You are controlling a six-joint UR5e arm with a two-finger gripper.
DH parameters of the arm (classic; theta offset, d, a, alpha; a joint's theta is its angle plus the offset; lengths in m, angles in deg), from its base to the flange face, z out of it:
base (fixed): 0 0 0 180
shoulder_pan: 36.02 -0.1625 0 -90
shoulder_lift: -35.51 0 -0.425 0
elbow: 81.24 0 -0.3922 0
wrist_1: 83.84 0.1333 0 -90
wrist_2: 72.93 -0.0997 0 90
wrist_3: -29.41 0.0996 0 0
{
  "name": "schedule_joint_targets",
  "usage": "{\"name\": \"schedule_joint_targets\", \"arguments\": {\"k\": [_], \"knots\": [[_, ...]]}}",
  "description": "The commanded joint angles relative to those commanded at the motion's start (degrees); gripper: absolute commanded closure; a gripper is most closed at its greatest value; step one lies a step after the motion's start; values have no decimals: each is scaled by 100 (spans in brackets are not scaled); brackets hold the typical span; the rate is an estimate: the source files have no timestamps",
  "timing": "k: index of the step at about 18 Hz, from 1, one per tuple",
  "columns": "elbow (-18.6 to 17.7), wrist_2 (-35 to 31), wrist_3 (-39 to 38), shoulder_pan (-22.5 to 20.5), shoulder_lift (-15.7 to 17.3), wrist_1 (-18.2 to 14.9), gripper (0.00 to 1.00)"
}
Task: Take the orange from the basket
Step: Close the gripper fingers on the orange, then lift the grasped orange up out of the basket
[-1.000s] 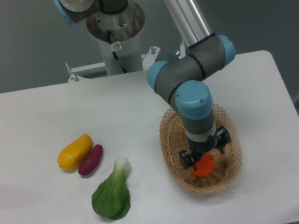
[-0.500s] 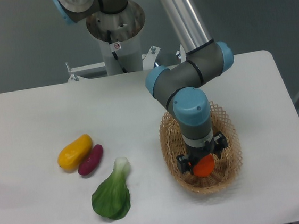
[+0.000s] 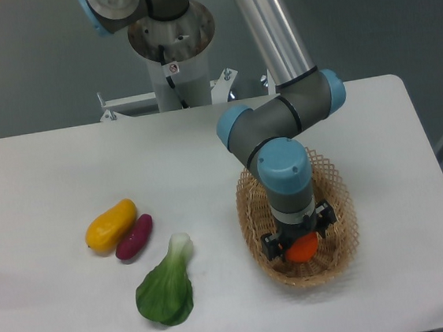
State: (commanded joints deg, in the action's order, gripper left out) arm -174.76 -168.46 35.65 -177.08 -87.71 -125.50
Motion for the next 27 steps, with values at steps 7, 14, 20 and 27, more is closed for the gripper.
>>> {"name": "schedule_joint_targets", "arguments": {"k": [7, 14, 20, 27], "knots": [[9, -26, 70, 0, 53, 0, 34], [105, 17, 1246, -9, 799, -88, 34], [316, 649, 1818, 70, 1387, -105, 34], [45, 1011, 3188, 448, 1810, -193, 34]]}}
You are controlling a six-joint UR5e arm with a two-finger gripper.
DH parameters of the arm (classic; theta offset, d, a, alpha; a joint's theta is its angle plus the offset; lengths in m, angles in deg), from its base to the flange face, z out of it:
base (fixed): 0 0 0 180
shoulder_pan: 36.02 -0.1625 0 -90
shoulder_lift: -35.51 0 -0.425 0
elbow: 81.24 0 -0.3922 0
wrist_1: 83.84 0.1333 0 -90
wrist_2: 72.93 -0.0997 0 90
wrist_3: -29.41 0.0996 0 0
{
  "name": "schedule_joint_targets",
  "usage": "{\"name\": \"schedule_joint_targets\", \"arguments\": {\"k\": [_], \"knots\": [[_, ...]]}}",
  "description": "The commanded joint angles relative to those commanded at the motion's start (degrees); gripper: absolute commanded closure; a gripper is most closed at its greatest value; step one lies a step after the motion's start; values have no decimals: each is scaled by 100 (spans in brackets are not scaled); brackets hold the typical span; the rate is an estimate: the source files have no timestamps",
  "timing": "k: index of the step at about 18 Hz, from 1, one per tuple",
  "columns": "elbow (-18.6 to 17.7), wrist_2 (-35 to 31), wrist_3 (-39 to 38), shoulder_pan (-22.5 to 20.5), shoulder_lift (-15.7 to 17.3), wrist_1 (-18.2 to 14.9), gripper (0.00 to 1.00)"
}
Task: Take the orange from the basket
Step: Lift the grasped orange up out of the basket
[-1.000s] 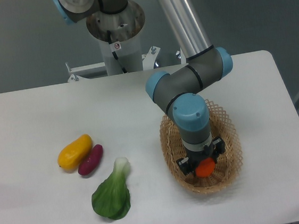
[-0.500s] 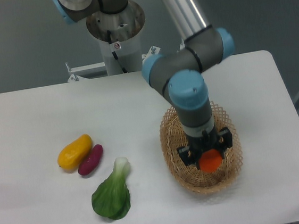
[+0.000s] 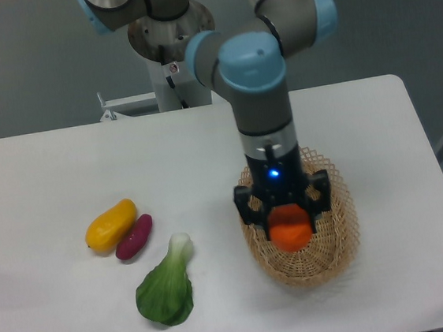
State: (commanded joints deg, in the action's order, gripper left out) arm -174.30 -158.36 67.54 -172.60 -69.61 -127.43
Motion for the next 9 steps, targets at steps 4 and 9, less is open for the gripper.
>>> {"name": "schedule_joint_targets", "arguments": {"k": [4, 9], "knots": [[-414, -18, 756, 1, 324, -219, 34], [-564, -53, 1259, 0, 396, -466, 34]]}}
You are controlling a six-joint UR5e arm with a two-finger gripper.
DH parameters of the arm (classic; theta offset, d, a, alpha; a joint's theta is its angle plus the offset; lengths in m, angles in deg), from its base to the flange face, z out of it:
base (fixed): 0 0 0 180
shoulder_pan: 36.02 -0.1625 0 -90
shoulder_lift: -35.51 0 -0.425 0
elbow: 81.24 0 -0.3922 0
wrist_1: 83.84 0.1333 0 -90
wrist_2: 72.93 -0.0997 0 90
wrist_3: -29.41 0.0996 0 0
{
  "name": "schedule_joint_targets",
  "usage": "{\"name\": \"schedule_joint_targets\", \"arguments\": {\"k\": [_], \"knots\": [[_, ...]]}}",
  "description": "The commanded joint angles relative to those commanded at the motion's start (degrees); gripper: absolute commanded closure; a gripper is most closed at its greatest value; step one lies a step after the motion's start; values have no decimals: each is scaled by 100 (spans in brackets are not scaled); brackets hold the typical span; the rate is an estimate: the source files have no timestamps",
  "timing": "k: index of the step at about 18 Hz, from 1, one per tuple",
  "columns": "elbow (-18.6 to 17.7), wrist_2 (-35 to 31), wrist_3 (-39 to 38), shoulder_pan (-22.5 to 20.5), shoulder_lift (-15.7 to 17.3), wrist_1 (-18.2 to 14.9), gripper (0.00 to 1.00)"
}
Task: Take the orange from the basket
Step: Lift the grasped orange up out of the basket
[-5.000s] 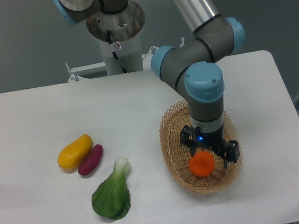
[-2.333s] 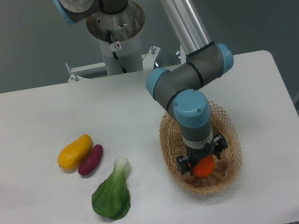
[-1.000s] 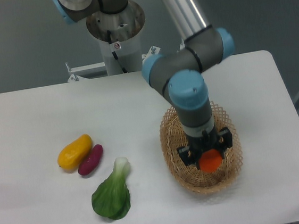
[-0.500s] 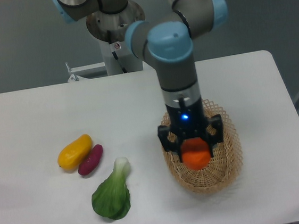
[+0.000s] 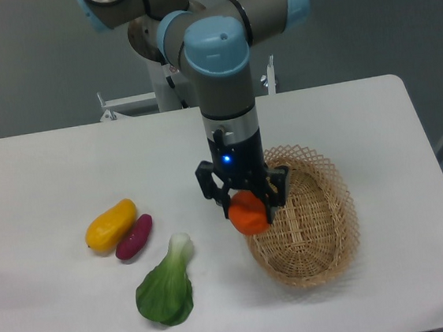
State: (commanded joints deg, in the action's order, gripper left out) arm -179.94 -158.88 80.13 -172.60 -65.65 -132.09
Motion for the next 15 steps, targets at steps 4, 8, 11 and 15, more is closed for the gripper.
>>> {"name": "schedule_joint_targets", "arguments": {"k": [4, 8, 11, 15], "knots": [[9, -17, -18, 18, 0, -44, 34], [-44, -18, -18, 18, 0, -35, 34], [-26, -18, -18, 26, 0, -35, 34], [-18, -18, -18, 26, -9, -26, 34]]}}
